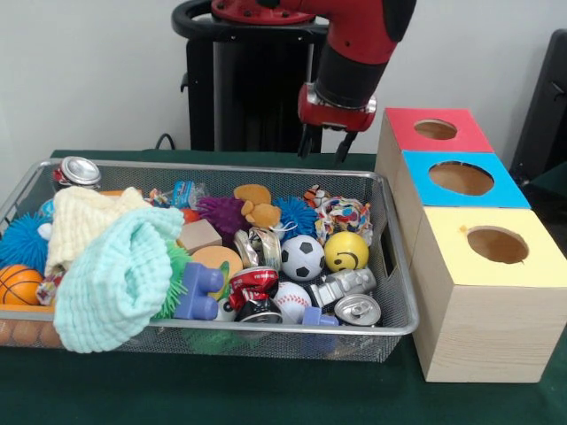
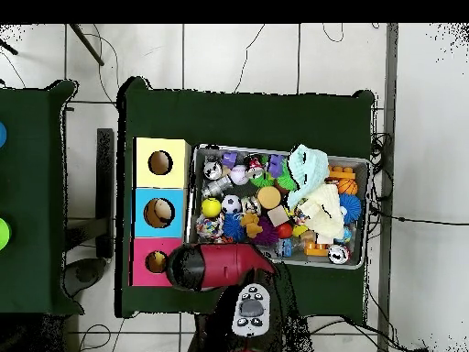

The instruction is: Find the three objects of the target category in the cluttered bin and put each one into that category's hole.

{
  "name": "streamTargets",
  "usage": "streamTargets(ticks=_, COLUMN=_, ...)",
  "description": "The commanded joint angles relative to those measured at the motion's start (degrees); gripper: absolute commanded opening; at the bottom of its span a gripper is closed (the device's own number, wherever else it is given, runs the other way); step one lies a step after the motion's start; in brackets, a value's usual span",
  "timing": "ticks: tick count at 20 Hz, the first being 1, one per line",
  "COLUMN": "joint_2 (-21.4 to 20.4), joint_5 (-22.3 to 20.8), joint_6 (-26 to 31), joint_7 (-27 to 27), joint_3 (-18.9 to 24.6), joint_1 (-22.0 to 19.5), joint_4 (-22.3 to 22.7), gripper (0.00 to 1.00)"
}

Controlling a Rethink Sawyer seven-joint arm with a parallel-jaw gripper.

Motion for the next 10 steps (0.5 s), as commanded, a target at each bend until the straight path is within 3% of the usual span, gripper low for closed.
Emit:
streamTargets(ticks=1, joint_2=-3.9, joint_5=1.5, joint_6=5.7, joint_7=6.8, joint_3=1.1, joint_1=0.0, joint_4=-5.7, gripper=1.0)
streamTargets(ticks=10, joint_2=-3.1, joint_5=1.2, joint_6=6.6, joint_7=5.6, joint_3=2.3, joint_1=-1.3, joint_4=-7.2, gripper=1.0)
